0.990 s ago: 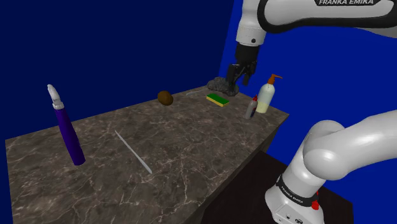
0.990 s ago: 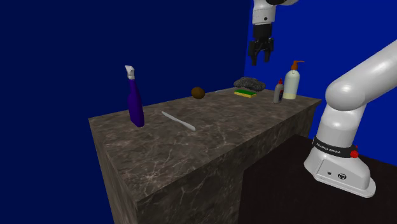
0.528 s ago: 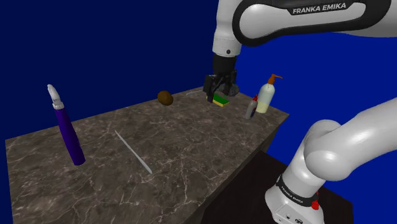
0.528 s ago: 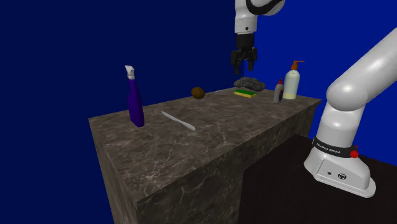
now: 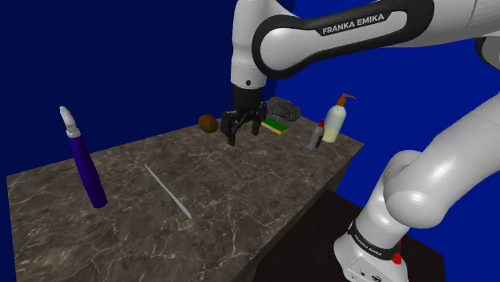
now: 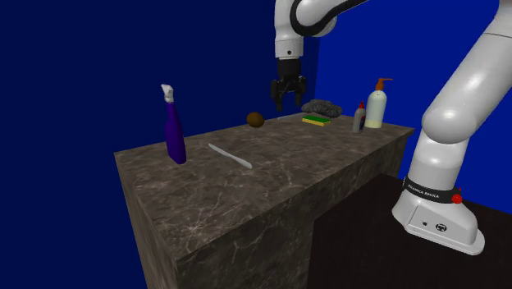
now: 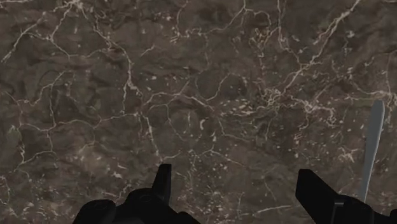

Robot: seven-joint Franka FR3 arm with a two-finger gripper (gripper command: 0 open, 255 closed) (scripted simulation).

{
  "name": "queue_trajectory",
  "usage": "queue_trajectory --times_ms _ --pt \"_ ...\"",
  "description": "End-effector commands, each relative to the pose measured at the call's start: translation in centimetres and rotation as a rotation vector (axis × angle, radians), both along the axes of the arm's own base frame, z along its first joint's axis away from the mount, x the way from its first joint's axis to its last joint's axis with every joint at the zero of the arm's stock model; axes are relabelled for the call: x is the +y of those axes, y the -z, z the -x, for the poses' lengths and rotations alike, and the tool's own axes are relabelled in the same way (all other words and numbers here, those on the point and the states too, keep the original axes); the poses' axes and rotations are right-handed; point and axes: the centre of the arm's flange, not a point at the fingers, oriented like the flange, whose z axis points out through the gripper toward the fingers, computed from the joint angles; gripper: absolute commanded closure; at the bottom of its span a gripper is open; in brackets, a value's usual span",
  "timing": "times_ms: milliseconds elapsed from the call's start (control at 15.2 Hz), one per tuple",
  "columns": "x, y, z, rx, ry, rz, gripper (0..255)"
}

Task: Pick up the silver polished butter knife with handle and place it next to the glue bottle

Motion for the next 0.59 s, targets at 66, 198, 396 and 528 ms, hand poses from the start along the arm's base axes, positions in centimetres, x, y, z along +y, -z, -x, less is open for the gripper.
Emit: queue_trajectory --times_ms 66,198,396,528 --pt "3.4 1.6 -1.4 0.004 -0.005 -0.012 0" --pt "5.5 2.7 -2.4 0.008 -0.008 -0.019 0" --pt "8.6 4.3 -3.9 0.012 -0.013 -0.03 0" --pt "10.8 5.4 -4.9 0.016 -0.017 -0.037 0"
